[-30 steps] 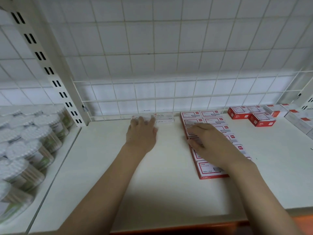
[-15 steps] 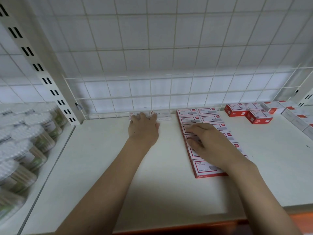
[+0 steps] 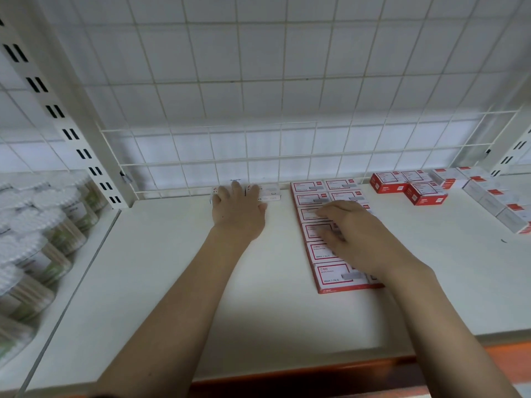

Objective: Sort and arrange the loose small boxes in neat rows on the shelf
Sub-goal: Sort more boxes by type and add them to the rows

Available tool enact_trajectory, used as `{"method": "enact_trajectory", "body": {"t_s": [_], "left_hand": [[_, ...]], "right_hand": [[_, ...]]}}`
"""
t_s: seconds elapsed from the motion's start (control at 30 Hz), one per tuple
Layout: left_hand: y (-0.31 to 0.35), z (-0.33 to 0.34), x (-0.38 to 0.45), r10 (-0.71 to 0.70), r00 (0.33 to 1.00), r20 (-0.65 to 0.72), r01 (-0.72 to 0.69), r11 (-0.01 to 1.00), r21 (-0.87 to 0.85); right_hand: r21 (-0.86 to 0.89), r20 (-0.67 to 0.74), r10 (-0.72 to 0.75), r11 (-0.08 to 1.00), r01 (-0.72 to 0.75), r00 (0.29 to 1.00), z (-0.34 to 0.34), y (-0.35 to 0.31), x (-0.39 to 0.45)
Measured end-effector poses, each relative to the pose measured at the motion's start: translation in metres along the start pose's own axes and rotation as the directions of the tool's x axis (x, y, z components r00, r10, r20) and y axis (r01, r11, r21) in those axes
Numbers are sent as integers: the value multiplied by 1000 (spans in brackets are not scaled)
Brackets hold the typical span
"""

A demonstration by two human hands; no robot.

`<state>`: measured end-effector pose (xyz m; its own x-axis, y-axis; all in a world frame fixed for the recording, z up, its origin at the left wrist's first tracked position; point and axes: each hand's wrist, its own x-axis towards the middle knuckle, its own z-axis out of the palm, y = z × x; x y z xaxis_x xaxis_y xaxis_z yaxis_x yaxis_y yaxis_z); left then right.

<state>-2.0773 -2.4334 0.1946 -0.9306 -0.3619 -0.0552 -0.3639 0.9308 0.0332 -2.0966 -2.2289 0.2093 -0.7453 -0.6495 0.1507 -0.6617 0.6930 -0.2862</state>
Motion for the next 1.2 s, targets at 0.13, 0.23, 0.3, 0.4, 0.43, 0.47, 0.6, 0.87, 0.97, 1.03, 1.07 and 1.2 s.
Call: {"method": "enact_trajectory", "body": {"t_s": [0.13,0.23,0.3,0.4,0.43,0.47,0.6,0.87,0.97,1.03,1.07,1.2], "left_hand": [[21,-19,-14,22,1000,-20,-22,1000,-4],[57,-35,-33,85,993,-85,-90,994,-57],[88,-41,-49,128,980,-152,-143,986,-90],[141,-38,-72,164,960,-226,-199,969,-144],[160,-35,-78,173,955,-239,-213,965,-151],[180,-31,-83,182,952,-245,-224,962,-154],[263,-18,-102,201,948,-245,-250,950,-187],[392,3,-138,239,955,-177,-270,947,-175],[417,7,-146,256,955,-152,-278,950,-141],[427,8,-148,260,954,-152,-280,951,-129],[432,9,-148,261,953,-152,-281,951,-128],[450,9,-143,291,941,-171,-315,940,-134]], "right_hand": [[-13,-28,20,1000,-20,999,-15,17,-9],[-26,-52,40,999,-41,998,-31,37,-23],[-22,-77,51,998,-53,996,-41,55,-37],[-16,-119,62,998,-65,991,-56,94,-62],[-18,-129,68,997,-71,989,-60,110,-71],[-19,-135,75,997,-78,988,-65,126,-81],[-20,-128,98,995,-101,987,-87,199,-122],[-17,-81,163,986,-165,983,-126,312,-199],[-4,-64,177,984,-177,982,-129,334,-218],[9,-67,182,983,-182,981,-131,343,-227],[14,-72,187,982,-186,980,-132,347,-231],[33,-100,220,975,-218,970,-139,361,-245]]}}
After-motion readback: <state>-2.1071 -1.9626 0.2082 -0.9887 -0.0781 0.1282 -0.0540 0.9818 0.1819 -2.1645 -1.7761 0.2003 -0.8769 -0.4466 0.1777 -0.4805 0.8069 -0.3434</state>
